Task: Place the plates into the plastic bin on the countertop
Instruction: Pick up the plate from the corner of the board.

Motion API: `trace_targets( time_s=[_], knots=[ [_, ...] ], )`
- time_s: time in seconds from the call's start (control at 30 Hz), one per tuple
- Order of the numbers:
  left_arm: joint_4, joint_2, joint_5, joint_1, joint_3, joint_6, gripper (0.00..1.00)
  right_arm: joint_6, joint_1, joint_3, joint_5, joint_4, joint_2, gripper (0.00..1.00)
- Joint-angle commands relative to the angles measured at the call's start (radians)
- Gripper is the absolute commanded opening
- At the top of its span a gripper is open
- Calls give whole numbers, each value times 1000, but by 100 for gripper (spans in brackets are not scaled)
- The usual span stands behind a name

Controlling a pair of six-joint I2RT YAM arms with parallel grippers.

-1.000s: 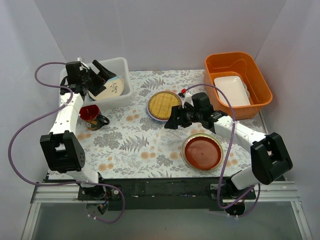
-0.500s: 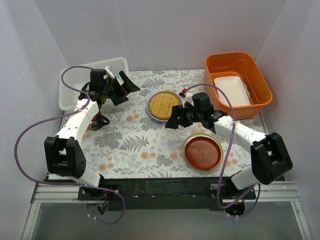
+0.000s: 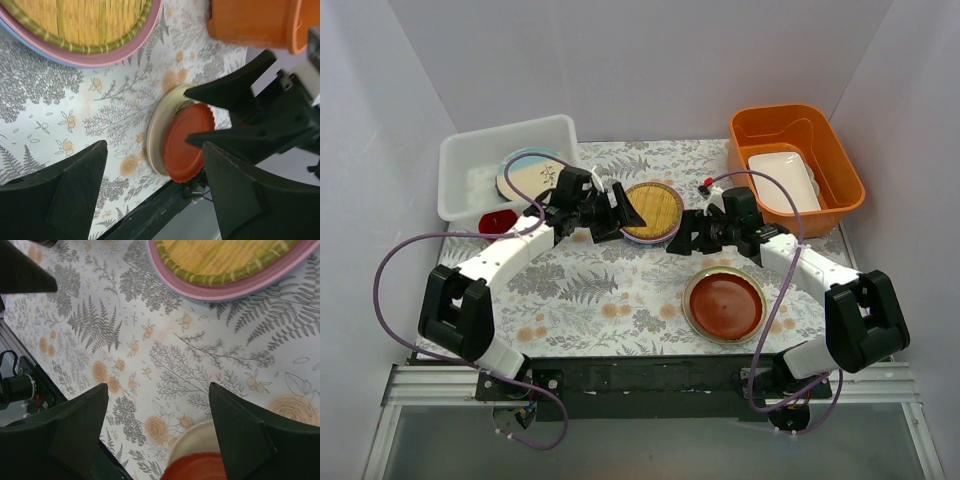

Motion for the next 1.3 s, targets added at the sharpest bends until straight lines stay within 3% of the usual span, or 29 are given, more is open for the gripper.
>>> trace_targets(
  time_s=[0.0,0.27,0.73,1.27],
  knots=[
    [78,4,-33,-67,-65,-46,75,-25,-68,-38,-25,4,-27,89],
    [180,74,-50,-226,-119,-114,65,-45,-143,-68,-57,5,-19,88],
    [258,282,-70,-441,-39,-176,52,-56,-178,-82,-80,1,-26,88],
    [270,332,-96,-509,-29,-198,45,-61,-195,-90,-102,8,-29,88]
  ],
)
